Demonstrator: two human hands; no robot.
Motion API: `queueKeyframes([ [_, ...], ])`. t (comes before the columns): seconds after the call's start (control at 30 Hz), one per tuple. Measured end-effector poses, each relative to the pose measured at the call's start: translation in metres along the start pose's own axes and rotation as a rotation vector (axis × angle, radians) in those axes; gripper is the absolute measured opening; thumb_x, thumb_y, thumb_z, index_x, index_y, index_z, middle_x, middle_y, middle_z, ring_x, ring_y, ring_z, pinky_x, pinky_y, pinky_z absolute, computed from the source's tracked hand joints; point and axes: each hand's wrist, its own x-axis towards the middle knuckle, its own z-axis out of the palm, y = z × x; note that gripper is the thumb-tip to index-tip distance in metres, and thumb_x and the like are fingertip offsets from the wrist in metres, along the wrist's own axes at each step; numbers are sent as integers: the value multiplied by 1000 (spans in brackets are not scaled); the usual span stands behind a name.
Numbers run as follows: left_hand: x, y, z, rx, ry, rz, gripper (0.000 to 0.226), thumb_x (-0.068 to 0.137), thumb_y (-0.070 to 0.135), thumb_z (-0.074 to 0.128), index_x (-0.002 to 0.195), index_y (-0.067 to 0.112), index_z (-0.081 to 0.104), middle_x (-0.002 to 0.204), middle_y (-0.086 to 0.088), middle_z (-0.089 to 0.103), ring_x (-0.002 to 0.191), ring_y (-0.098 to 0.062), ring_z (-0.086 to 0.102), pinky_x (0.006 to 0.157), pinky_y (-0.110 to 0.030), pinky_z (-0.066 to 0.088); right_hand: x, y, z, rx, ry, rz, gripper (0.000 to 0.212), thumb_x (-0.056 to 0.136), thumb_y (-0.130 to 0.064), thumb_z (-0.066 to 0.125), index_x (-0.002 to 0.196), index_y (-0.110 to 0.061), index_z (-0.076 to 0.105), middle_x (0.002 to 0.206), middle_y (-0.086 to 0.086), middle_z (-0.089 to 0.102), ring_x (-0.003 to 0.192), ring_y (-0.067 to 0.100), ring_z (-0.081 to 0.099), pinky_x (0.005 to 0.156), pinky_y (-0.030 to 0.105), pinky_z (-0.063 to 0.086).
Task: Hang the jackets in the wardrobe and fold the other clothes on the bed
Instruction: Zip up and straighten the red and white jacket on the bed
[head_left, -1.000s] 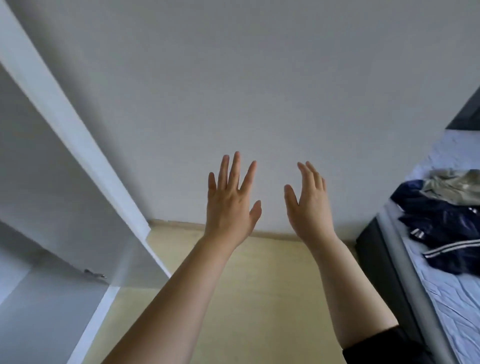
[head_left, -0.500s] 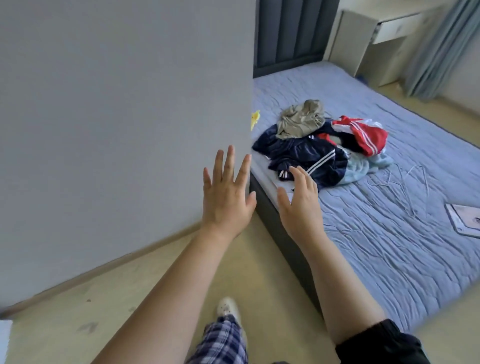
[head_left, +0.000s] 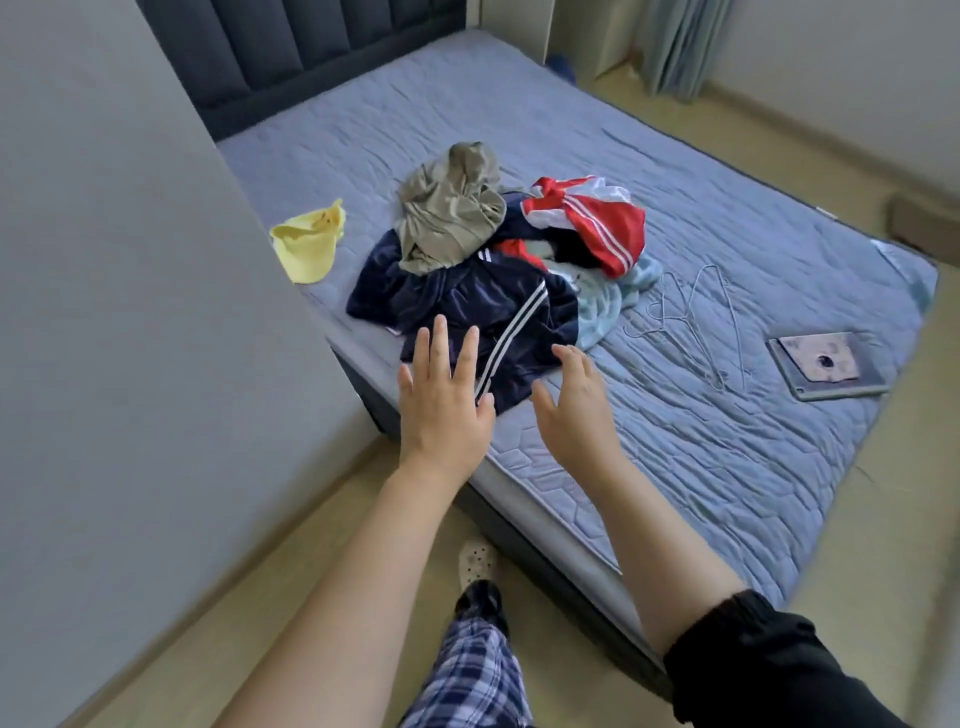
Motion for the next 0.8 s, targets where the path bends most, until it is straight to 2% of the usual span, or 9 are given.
queueKeyframes([
  [0.17, 111, -2, 39, -41, -118, -2, 73, 94, 30, 50, 153, 18, 9, 159, -14, -4, 146, -30, 0, 116, -48, 15, 107, 18, 2, 15, -21, 130, 52, 96, -21, 47, 144, -8, 33, 149, 8, 34, 140, 19, 26, 115, 37, 25],
  [0.4, 224, 7, 90, -92, -177, 16, 71, 96, 31, 47, 153, 21, 6, 160, -10, -6, 147, -27, -3, 117, -46, 17, 208, 49, 8, -75, -16, 174, 52, 96, -20, 48, 144, -6, 33, 147, 7, 36, 137, 21, 28, 113, 32, 24],
  [0.6, 269, -29, 130, -97, -196, -24, 70, 95, 27, 49, 153, 21, 8, 160, -10, -3, 147, -28, 1, 116, -48, 19, 271, 75, 34, -183, -33, 121, 50, 94, -18, 49, 140, -4, 37, 142, 10, 40, 132, 26, 33, 110, 34, 28],
  [0.7, 274, -57, 152, -117, -205, -87, 70, 95, 25, 49, 153, 22, 10, 160, -9, -2, 147, -27, 3, 115, -47, 19, 299, 84, 60, -215, -30, 95, 47, 93, -18, 49, 136, -4, 41, 138, 10, 42, 129, 28, 36, 107, 34, 29],
  [0.8, 281, -81, 175, -117, -239, -180, 70, 96, 25, 49, 153, 23, 8, 160, -9, -2, 147, -27, 3, 116, -45, 19, 326, 89, 91, -291, -94, 77, 52, 92, -20, 50, 140, -7, 37, 143, 10, 38, 132, 29, 33, 107, 37, 28],
])
